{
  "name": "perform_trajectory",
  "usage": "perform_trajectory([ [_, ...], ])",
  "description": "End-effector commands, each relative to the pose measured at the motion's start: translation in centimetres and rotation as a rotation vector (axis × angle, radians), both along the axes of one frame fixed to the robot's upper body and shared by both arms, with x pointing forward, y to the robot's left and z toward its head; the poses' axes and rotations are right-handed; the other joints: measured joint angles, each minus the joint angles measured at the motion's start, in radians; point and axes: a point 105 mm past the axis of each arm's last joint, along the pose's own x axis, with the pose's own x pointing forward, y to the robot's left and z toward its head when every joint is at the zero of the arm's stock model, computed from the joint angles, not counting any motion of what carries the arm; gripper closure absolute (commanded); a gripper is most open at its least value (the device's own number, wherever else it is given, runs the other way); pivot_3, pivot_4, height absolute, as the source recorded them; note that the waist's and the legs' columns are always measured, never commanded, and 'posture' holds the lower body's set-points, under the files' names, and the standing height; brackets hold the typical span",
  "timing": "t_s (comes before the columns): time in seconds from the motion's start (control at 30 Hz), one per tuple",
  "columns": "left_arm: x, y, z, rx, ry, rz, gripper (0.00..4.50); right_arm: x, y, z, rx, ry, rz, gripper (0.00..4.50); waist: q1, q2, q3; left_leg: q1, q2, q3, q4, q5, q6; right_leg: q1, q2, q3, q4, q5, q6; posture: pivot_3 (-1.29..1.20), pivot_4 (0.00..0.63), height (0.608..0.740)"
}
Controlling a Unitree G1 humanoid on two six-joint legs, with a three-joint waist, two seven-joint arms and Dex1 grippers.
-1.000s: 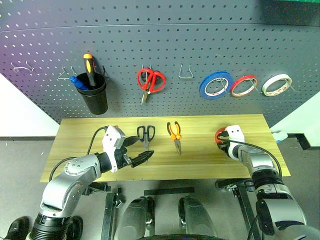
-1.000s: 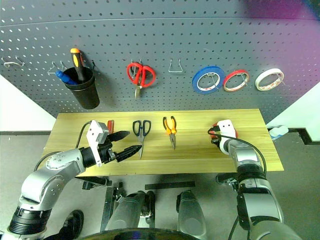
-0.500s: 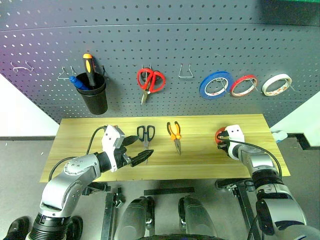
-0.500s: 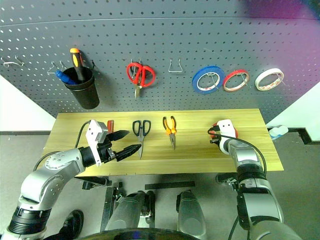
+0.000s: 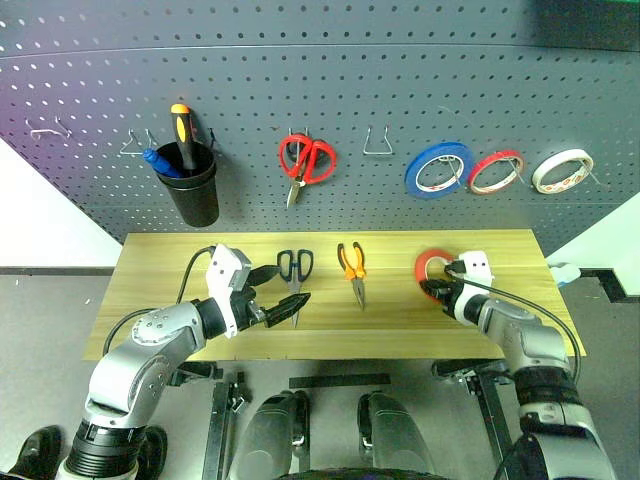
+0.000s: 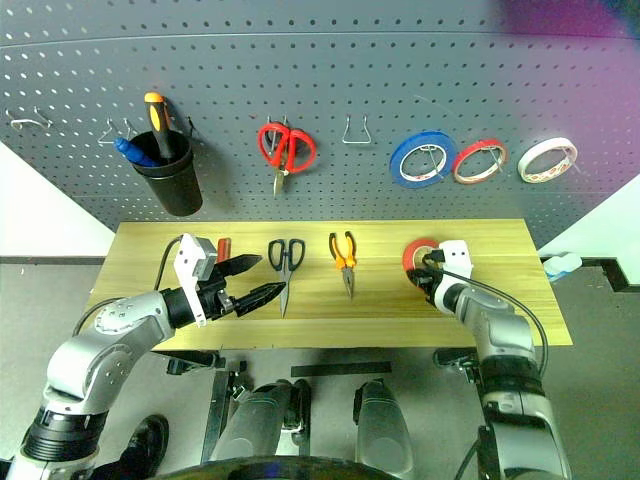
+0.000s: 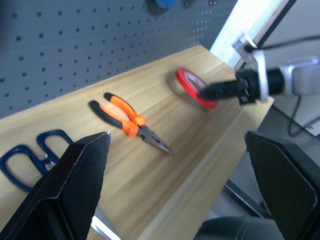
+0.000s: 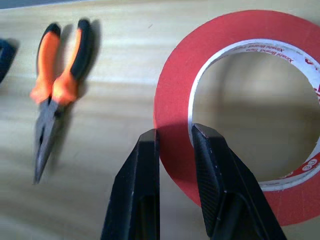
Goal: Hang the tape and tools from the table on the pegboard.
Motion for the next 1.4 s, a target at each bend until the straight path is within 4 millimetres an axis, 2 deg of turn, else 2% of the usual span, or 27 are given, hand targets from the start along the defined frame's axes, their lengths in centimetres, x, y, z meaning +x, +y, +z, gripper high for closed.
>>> perform_trajectory([
  [0.03, 0.3, -0.2, 0.8, -0.006, -0.048, -0.020, 0.00, -0.5, -1.6, 2.5, 0.037, -0.089, -0.075, 3.88, -0.003, 0.001, -0.001, 0.000, 0.000, 0.000, 0.000, 0.000, 0.000, 0.000, 0.000, 0.000, 0.000, 0.000, 0.001, -0.01, 0.128, 0.740],
  [0.27, 1.1, -0.2, 1.7, -0.034, -0.079, -0.051, 0.00, -1.6, -3.6, 4.9, 0.121, -0.208, -0.209, 3.88, -0.007, 0.003, -0.019, -0.001, 0.000, 0.000, 0.002, 0.001, -0.002, -0.001, 0.002, 0.000, 0.001, 0.003, 0.004, -0.05, 0.077, 0.740],
  [0.4, 0.6, -0.1, 2.4, -0.069, -0.066, -0.109, 0.00, -2.3, -4.2, 5.3, 0.161, -0.252, -0.253, 3.88, -0.009, 0.004, -0.036, -0.001, 0.000, 0.000, 0.002, 0.003, -0.001, 0.000, 0.003, 0.000, 0.001, 0.003, 0.005, -0.07, 0.055, 0.740],
  [0.63, -1.3, 0.9, 3.7, -0.052, -0.044, -0.255, 0.00, -2.8, -5.5, 7.4, 0.211, -0.371, -0.305, 3.88, -0.015, 0.011, -0.064, 0.001, 0.001, 0.002, 0.003, 0.003, -0.001, 0.001, 0.003, 0.001, 0.002, 0.004, 0.004, -0.10, 0.024, 0.740],
  [0.83, -1.0, 1.6, 4.4, -0.051, -0.046, -0.268, 0.00, -3.0, -5.6, 9.1, 0.170, -0.465, -0.302, 3.88, -0.016, 0.013, -0.088, 0.006, 0.001, 0.003, 0.003, 0.003, -0.001, 0.005, 0.004, 0.003, 0.002, 0.004, 0.003, -0.12, 0.013, 0.740],
  [1.03, -0.9, 1.7, 4.7, -0.041, -0.054, -0.285, 0.00, -2.9, -4.8, 11.7, 0.149, -0.573, -0.276, 3.88, -0.026, 0.015, -0.106, 0.008, 0.002, 0.004, 0.003, 0.003, -0.001, 0.006, 0.004, 0.004, 0.003, 0.004, 0.003, -0.14, 0.004, 0.740],
  [1.23, -0.6, 1.5, 4.9, -0.043, -0.070, -0.280, 0.00, -1.2, -2.9, 14.9, 0.131, -0.665, -0.208, 3.88, -0.050, 0.016, -0.116, 0.012, 0.002, 0.004, 0.003, 0.003, -0.001, 0.010, 0.005, 0.005, 0.003, 0.004, 0.003, -0.12, 0.000, 0.740],
  [1.4, -1.0, 1.6, 5.1, -0.046, -0.071, -0.276, 0.00, 0.2, -1.8, 15.7, 0.119, -0.686, -0.151, 3.88, -0.051, 0.017, -0.120, 0.012, 0.002, 0.004, 0.003, 0.004, 0.000, 0.010, 0.005, 0.005, 0.004, 0.005, 0.003, -0.10, 0.000, 0.740],
])
